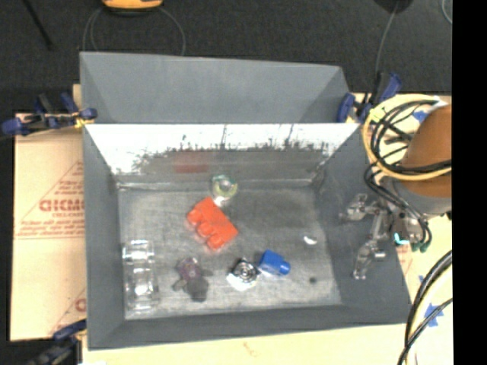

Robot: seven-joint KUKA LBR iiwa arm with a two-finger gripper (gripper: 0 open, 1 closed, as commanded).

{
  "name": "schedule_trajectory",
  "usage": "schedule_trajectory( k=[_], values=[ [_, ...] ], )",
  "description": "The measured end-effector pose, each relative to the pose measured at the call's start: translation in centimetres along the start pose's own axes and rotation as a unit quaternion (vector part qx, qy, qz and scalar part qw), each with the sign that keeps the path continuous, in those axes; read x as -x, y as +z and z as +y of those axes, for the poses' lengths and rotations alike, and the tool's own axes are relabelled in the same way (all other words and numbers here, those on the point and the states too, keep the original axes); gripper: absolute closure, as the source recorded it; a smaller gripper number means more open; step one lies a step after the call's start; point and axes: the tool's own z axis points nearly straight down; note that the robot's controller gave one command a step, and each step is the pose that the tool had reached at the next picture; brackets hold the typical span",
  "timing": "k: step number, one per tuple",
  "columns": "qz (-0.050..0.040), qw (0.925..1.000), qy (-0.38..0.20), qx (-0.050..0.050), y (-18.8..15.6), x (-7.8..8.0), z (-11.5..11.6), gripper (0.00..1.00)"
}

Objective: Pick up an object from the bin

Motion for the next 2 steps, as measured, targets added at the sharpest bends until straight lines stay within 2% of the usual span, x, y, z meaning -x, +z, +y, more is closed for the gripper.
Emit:
schedule_trajectory(
  k=[1,2],
  values=[
    [-0.0014,0.9997,-0.026,0.002,6.8,3.0,8.1,0.0],
    [-0.0117,0.9971,-0.076,-0.003,9.6,-1.8,10.3,0.0]
  ],
)
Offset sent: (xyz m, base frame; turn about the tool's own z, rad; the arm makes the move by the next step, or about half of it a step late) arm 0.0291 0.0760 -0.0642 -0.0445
